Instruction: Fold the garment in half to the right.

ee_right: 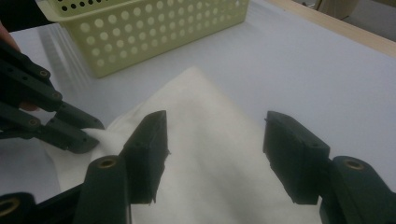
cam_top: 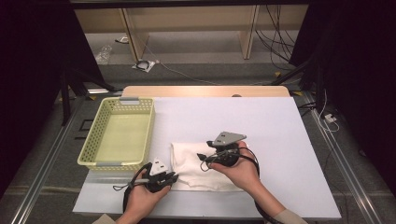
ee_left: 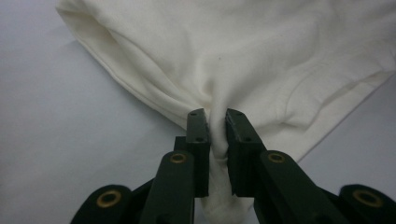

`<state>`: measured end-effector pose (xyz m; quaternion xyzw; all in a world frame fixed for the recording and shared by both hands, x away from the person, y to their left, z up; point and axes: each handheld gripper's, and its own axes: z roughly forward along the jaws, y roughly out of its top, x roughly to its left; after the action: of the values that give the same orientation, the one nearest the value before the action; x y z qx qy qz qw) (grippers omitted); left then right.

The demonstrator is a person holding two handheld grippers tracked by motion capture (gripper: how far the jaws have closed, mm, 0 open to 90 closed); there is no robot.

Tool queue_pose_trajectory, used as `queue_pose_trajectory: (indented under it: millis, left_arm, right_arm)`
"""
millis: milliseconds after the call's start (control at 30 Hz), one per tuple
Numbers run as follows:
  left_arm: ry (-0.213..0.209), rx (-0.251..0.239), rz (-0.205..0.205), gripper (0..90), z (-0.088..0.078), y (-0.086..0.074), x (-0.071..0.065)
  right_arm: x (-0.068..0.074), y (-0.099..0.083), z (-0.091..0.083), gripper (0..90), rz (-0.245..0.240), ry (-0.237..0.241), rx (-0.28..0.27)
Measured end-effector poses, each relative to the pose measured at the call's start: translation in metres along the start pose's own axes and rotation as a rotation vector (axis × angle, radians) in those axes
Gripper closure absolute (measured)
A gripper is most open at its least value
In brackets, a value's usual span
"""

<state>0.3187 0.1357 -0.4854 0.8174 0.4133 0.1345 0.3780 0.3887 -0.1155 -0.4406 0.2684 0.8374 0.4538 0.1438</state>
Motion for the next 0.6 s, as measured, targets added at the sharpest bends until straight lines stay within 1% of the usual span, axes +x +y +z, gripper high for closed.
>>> queue_pose_trajectory:
  millis: [67, 133, 167, 367, 500, 600]
  left_arm:
    - [-0.001, 0.0, -0.001, 80.3, 0.0, 0.0, 0.0]
    - [-0.002, 0.001, -0.001, 80.3, 0.0, 0.0, 0.0]
    - [-0.002, 0.004, -0.001, 80.3, 0.0, 0.0, 0.0]
    - [-0.005, 0.004, -0.004, 80.3, -0.001, 0.0, 0.0]
    - [-0.008, 0.007, -0.007, 80.3, -0.001, 0.0, 0.001]
    - [-0.012, 0.01, -0.012, 80.3, -0.001, 0.0, 0.001]
  right_arm:
    - [-0.001, 0.005, 0.006, 41.2, -0.008, 0.008, 0.013]
    - [-0.002, 0.01, 0.013, 41.3, 0.0, 0.015, 0.022]
    - [-0.003, 0.012, 0.016, 41.3, -0.013, 0.016, 0.025]
    - [-0.003, 0.024, 0.036, 42.2, -0.016, 0.035, 0.056]
    - [-0.005, 0.029, 0.049, 44.8, -0.023, 0.045, 0.084]
    - [-0.004, 0.031, 0.06, 46.1, -0.019, 0.057, 0.107]
